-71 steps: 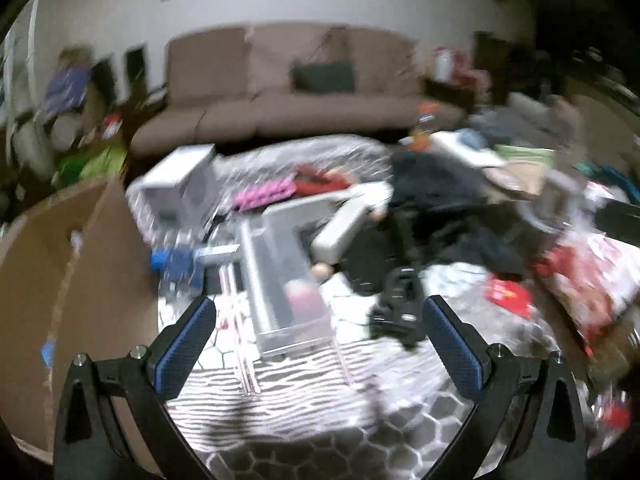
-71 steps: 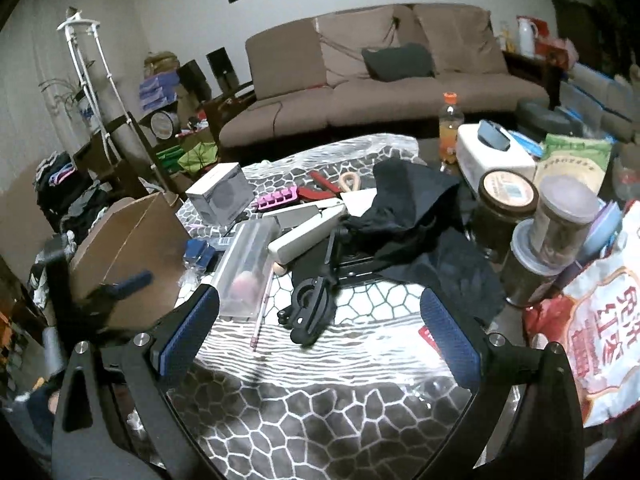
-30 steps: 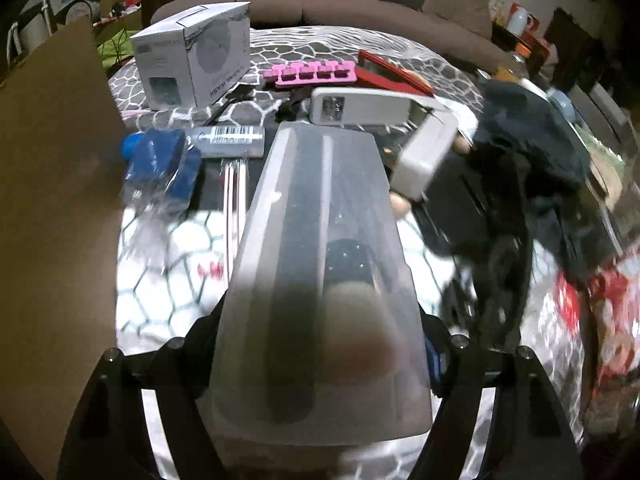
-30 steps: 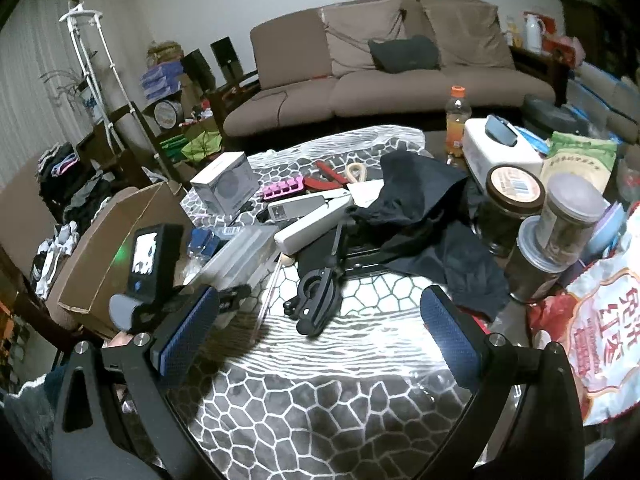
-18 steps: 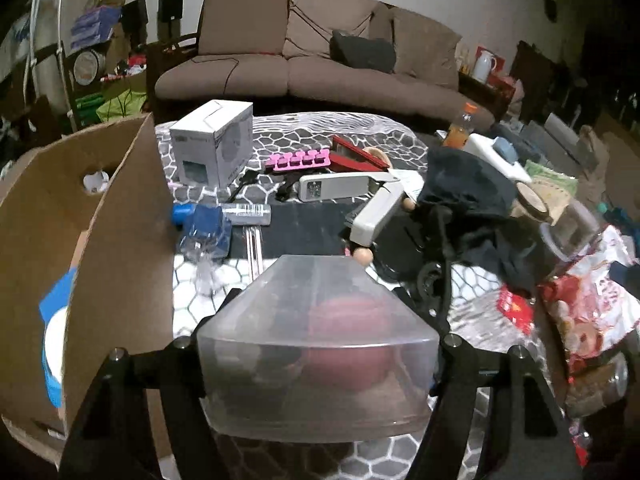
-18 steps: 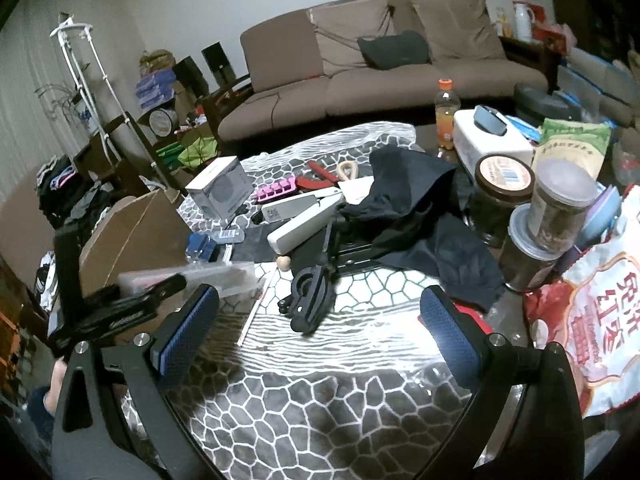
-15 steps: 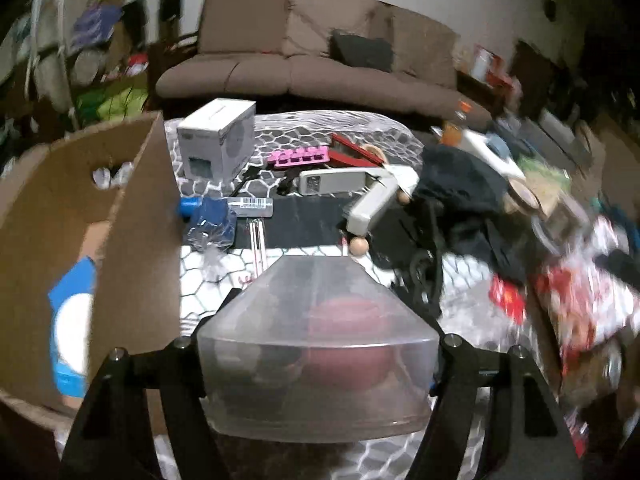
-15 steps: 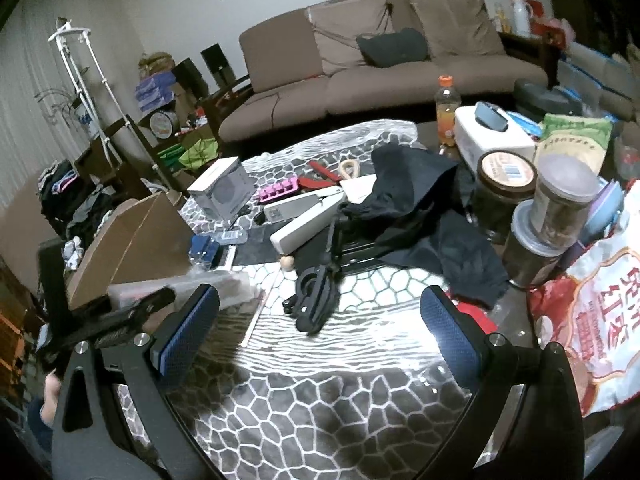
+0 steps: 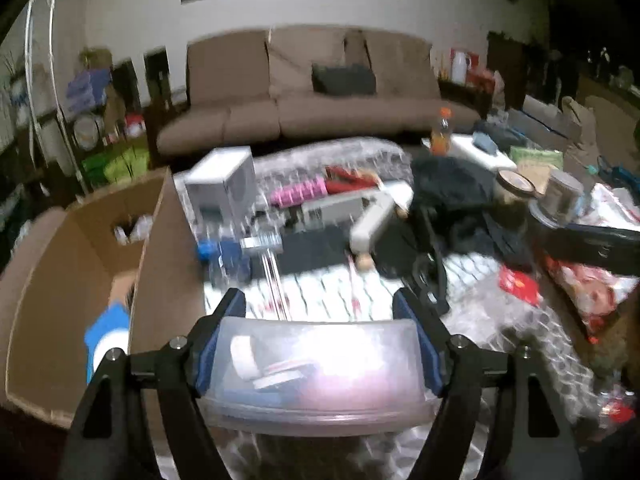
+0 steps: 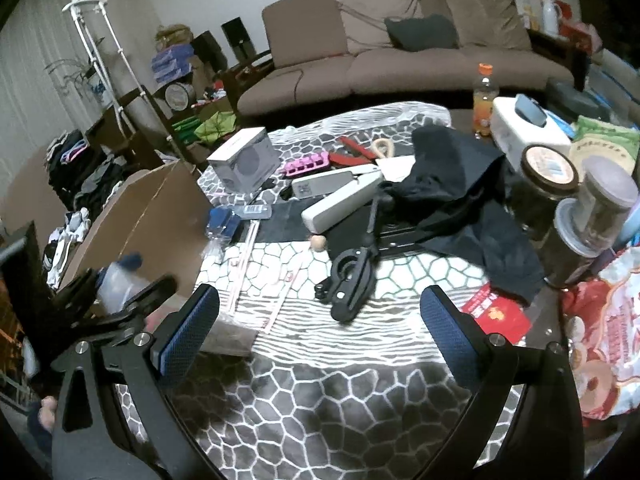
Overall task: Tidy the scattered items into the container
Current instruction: 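Lift the clear container with the red ball in the left tool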
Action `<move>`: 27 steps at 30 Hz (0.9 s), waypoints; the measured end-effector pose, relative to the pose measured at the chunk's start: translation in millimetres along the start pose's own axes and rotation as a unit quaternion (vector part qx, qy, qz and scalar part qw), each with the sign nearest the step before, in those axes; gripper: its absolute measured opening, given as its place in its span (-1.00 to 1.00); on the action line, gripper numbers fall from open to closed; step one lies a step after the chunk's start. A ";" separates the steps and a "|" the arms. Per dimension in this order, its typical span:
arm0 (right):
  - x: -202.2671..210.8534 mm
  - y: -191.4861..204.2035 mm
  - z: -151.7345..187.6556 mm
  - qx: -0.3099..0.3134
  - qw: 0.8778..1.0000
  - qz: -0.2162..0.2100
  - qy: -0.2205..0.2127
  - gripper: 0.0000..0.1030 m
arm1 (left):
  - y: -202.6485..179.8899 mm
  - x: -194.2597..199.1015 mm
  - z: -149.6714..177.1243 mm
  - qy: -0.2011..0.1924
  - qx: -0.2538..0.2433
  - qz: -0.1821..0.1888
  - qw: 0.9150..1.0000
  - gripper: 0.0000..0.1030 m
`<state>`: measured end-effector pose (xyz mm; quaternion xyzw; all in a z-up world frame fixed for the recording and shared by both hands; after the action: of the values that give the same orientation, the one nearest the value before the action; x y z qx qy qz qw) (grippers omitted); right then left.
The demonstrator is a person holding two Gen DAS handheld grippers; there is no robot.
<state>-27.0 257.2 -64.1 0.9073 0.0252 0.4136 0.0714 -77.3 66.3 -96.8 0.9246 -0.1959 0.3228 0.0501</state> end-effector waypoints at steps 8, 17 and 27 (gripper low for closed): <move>2.8 8.3 -0.2 0.011 1.000 -0.009 -0.002 0.96 | 8.1 -35.8 34.8 -0.033 0.043 -0.016 0.998 0.60; 3.0 -11.9 5.3 0.007 1.000 0.008 0.007 0.96 | -0.7 -28.5 48.9 -0.073 0.063 -0.009 0.995 0.47; 3.1 -17.0 -3.5 -0.004 1.000 0.013 -0.004 0.96 | 4.2 56.0 1.4 -0.132 0.054 0.018 0.990 0.47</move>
<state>-27.4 274.7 -62.0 0.9089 0.0110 0.4110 0.0695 -38.1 43.6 -63.5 0.9569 -0.1994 0.2088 -0.0323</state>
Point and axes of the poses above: each gripper's, at about its wrist camera, not at the fingertips, and x roughly against the way its jaws point, y to its left, z to its underside, the point moved 4 cm from there along -x, roughly the way its jaws point, and after that the axes turned 9 degrees about z, right-handed, at the moved point
